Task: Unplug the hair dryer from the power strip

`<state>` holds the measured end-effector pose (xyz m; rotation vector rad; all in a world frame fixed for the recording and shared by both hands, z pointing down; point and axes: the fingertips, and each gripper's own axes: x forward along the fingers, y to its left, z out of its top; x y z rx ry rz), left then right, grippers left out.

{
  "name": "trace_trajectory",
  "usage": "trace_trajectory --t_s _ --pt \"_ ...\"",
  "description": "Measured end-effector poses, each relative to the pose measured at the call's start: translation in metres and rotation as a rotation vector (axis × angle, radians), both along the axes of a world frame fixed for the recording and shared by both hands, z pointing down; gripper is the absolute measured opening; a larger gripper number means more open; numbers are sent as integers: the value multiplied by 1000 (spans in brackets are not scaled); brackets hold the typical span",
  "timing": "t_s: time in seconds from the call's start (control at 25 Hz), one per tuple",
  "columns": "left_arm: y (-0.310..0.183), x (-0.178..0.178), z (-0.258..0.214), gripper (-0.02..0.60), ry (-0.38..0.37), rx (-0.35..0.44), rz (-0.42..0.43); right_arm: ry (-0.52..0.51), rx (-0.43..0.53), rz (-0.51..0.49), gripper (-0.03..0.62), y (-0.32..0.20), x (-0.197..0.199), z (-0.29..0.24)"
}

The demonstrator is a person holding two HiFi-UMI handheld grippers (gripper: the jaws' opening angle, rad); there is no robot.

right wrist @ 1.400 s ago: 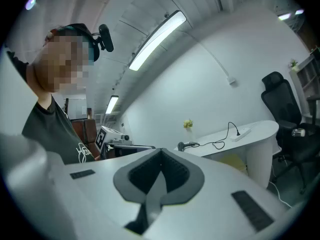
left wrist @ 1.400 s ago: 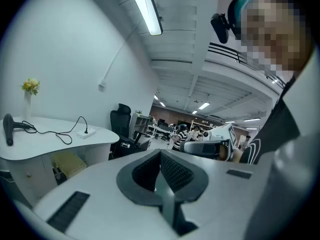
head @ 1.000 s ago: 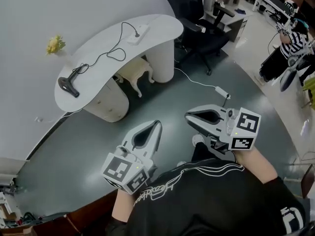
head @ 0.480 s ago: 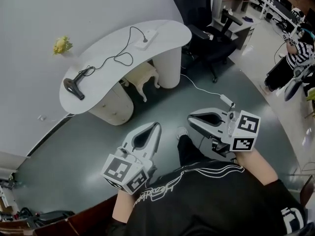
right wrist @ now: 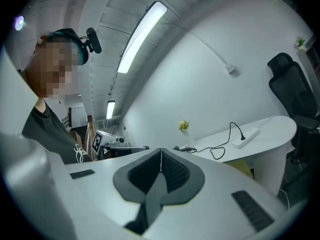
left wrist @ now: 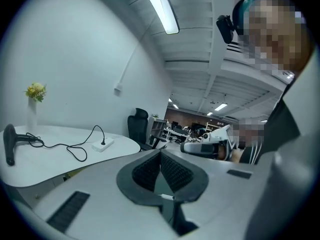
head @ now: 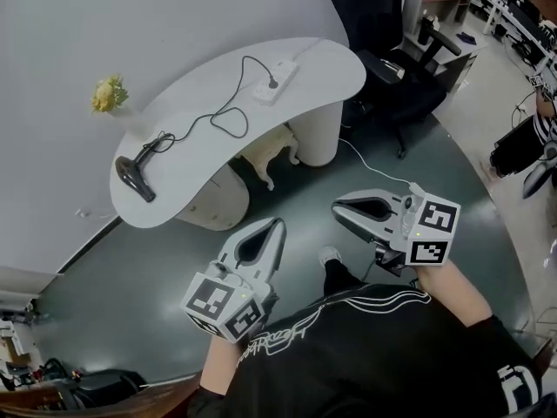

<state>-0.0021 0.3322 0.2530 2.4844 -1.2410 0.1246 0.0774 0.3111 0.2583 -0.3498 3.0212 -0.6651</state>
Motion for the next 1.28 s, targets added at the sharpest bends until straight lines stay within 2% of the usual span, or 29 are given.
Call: trace_trajectory --t_s 0.32,0.48,0.64,1.0,1.28 --pt "-144 3 16 5 -16 -52 -6 1 -30 6 -3 -142 4 10" --pt "-188 6 23 5 -30 -66 -7 15 -29 18 -3 -191 11 16" --pt "-216 -1 30 5 -65 -75 -9 10 -43 43 -3 -219 13 20" --pt "-309 -44 75 5 -166 -114 -32 53 -95 120 -3 -300 0 60" --pt "-399 -77 117 5 -229 -190 11 81 -175 178 -3 -383 -28 95"
